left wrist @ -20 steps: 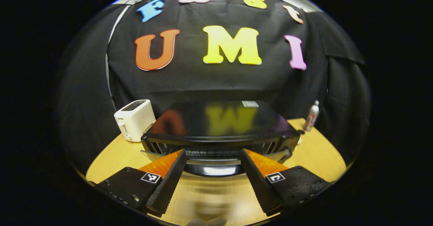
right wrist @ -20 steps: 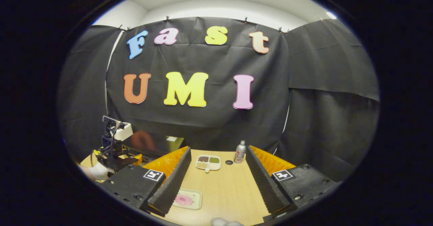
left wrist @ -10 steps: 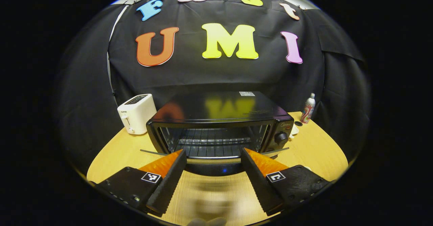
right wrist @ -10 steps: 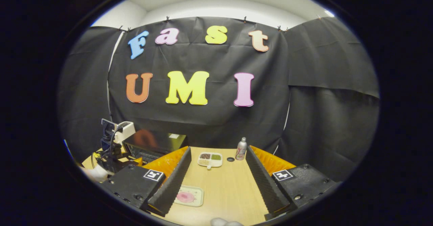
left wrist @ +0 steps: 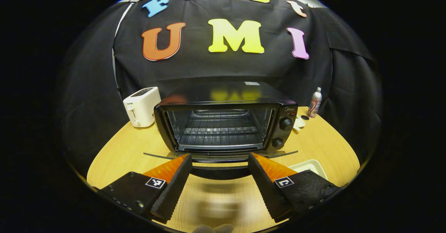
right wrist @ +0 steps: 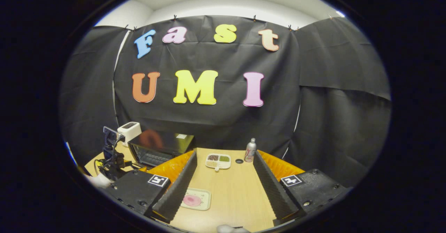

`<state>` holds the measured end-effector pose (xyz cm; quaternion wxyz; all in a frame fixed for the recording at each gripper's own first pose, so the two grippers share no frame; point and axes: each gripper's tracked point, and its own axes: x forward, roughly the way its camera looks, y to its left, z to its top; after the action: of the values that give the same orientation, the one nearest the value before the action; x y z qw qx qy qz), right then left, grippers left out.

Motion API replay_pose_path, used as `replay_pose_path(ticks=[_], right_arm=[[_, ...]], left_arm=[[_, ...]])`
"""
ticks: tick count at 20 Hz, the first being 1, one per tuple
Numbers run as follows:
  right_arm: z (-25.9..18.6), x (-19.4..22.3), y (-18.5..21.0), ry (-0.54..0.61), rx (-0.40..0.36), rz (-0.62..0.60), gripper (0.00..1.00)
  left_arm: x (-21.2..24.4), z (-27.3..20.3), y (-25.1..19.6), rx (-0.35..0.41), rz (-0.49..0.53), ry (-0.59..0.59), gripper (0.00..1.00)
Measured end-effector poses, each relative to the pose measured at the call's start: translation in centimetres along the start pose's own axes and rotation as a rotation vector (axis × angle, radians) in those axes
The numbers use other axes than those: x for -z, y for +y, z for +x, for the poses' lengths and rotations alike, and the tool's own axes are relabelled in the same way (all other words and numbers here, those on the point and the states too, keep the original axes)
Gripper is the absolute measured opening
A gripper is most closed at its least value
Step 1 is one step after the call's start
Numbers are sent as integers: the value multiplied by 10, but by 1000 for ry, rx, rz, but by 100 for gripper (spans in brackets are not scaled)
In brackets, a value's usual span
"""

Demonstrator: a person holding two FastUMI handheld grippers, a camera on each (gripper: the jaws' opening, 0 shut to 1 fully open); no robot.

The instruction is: Open the electric oven with the left hand, put the food in, and close the electric oven.

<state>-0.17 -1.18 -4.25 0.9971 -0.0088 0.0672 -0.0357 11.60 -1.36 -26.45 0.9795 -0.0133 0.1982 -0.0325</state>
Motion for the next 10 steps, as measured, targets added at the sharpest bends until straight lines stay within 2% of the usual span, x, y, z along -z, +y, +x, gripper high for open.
replay_pose_path(ticks=[10], right_arm=[[-1,9,-1,20,4,-8,99]], left_arm=[[28,-11,-1,11,1,40,97]])
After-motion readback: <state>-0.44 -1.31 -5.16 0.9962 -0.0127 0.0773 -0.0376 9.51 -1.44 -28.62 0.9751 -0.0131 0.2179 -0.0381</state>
